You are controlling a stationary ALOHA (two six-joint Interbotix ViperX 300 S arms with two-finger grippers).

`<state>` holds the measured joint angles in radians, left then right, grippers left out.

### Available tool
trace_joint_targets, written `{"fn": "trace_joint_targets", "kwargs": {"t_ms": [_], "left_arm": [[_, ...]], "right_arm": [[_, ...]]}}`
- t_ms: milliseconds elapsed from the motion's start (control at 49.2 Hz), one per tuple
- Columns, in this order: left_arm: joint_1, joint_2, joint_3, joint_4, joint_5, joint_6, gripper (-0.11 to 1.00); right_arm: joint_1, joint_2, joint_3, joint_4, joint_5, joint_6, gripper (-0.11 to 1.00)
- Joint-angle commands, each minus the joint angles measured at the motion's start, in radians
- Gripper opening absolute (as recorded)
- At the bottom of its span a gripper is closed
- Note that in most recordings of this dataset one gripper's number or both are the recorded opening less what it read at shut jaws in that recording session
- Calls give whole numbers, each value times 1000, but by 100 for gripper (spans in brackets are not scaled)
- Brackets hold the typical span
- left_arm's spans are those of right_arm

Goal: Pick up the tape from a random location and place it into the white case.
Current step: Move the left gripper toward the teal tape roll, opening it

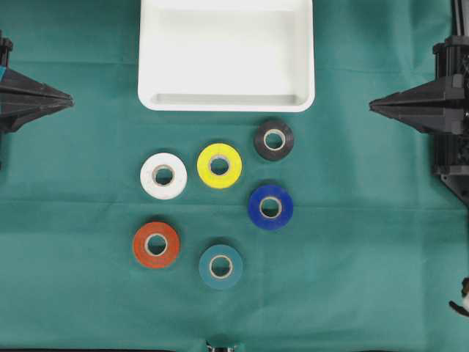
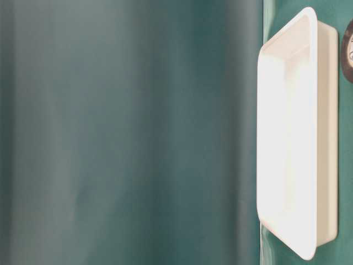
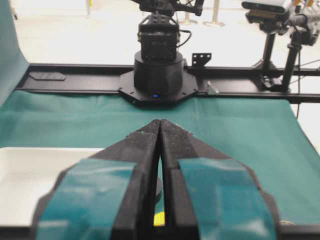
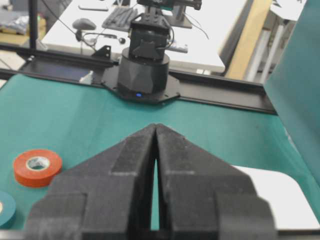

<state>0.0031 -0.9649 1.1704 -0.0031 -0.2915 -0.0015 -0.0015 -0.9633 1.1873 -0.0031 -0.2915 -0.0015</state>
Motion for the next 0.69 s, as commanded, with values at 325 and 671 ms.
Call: {"fn": "trace_joint_targets", "kwargs": {"t_ms": [325, 671], "left_arm": [[0, 32, -34, -6, 18, 0, 2], [0, 75, -35, -6, 2, -2, 47]], "right_arm": [[-5, 63, -52, 2, 41, 15, 0], [-6, 72, -54, 2, 72, 18, 18]]}}
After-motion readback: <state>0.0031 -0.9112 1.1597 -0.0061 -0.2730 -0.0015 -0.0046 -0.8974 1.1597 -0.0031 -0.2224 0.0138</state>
